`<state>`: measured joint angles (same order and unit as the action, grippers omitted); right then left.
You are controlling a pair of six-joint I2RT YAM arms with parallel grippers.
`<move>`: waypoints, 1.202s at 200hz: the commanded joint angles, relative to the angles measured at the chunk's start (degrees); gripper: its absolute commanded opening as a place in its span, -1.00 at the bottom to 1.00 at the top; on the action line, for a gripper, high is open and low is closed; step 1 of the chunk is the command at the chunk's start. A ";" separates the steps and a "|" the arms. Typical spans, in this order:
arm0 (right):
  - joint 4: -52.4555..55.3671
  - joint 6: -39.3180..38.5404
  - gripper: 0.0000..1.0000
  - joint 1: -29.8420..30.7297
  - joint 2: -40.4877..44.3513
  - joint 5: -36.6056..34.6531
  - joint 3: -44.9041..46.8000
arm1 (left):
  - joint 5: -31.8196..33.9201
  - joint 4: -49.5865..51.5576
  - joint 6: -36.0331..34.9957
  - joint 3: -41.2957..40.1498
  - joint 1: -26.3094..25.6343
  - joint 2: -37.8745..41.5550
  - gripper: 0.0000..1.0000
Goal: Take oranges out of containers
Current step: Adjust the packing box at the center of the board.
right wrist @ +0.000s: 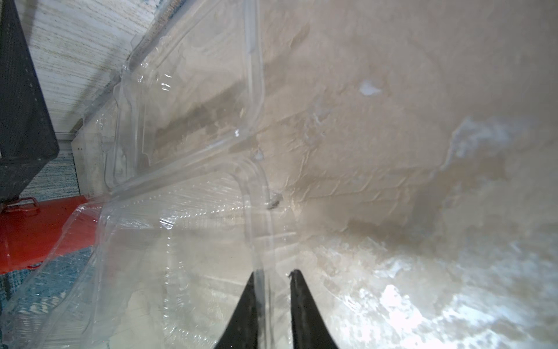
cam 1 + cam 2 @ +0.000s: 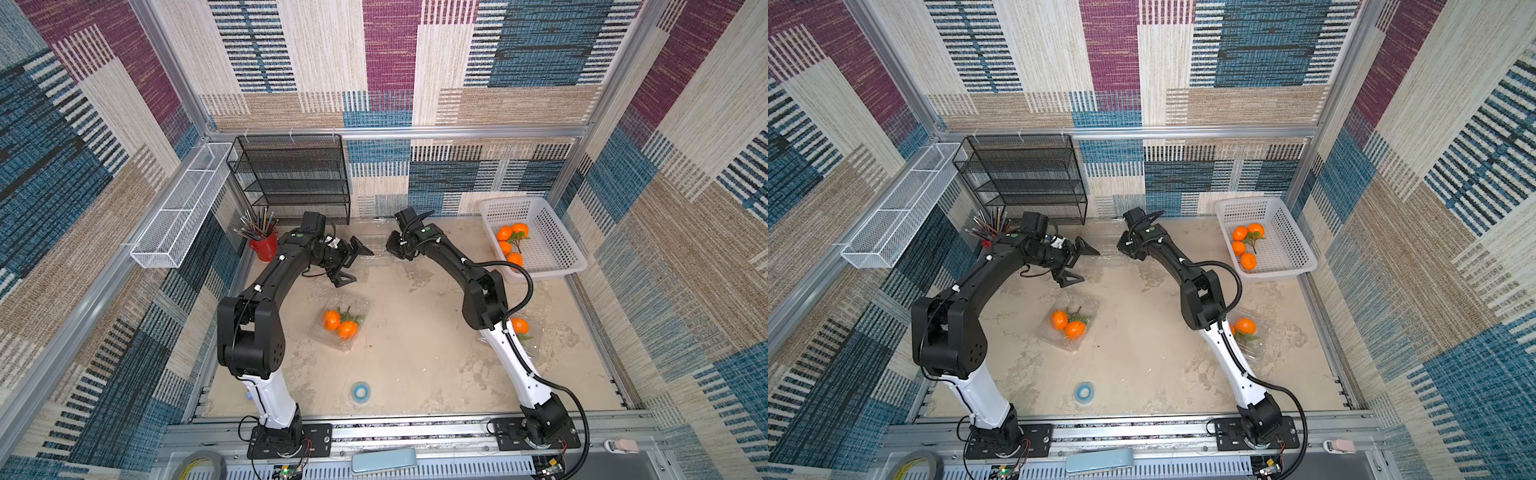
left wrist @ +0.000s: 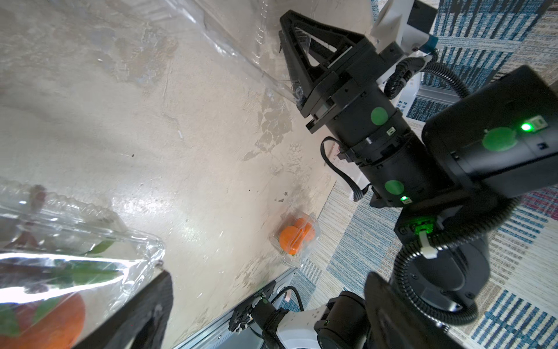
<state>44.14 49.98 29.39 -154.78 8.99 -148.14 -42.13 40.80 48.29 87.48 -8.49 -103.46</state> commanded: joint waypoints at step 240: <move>3.07 -13.57 0.97 -5.54 29.67 -6.49 21.89 | 6.89 -5.38 4.01 -5.10 -10.58 6.83 0.98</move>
<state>45.76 42.26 24.56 -133.38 6.61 -137.14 -37.60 38.20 49.65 83.20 -16.56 -97.32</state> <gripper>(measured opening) 0.981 0.993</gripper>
